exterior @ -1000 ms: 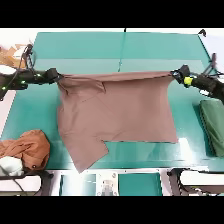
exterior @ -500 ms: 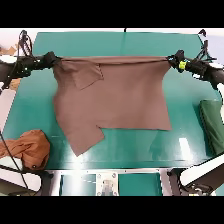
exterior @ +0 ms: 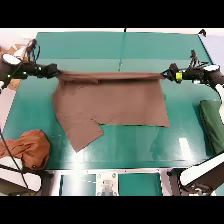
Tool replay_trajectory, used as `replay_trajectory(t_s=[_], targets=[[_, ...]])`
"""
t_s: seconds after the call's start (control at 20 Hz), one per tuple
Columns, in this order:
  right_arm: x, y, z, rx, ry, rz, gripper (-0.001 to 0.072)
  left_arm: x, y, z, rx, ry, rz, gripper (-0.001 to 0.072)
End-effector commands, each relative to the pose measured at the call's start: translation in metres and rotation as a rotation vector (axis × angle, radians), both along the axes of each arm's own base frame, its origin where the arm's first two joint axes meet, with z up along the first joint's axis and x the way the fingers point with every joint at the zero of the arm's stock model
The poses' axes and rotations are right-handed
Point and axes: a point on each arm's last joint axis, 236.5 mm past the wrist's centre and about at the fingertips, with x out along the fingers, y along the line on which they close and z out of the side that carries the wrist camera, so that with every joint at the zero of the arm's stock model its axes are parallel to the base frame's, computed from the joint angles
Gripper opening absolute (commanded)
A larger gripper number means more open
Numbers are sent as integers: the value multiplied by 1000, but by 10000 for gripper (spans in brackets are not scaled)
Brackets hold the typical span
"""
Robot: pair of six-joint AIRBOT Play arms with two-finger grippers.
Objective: Fold the shirts.
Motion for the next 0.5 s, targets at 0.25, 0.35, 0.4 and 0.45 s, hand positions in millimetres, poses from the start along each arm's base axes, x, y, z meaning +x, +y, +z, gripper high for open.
replay_trajectory(t_s=[0.25, 0.35, 0.4, 0.45], targets=[[-72, 8, -33, -56, 195, 110, 10, -48, -3, -50, 22, 194, -54, 29], [-78, 11, -38, -43, 220, 115, 11, -55, -6, -51, 14, 217, -73, 30], [-81, 12, -41, -40, 227, 114, 11, -58, -6, -52, 16, 229, -83, 29], [-83, 13, -43, -37, 234, 115, 11, -61, -7, -52, 14, 239, -91, 29]])
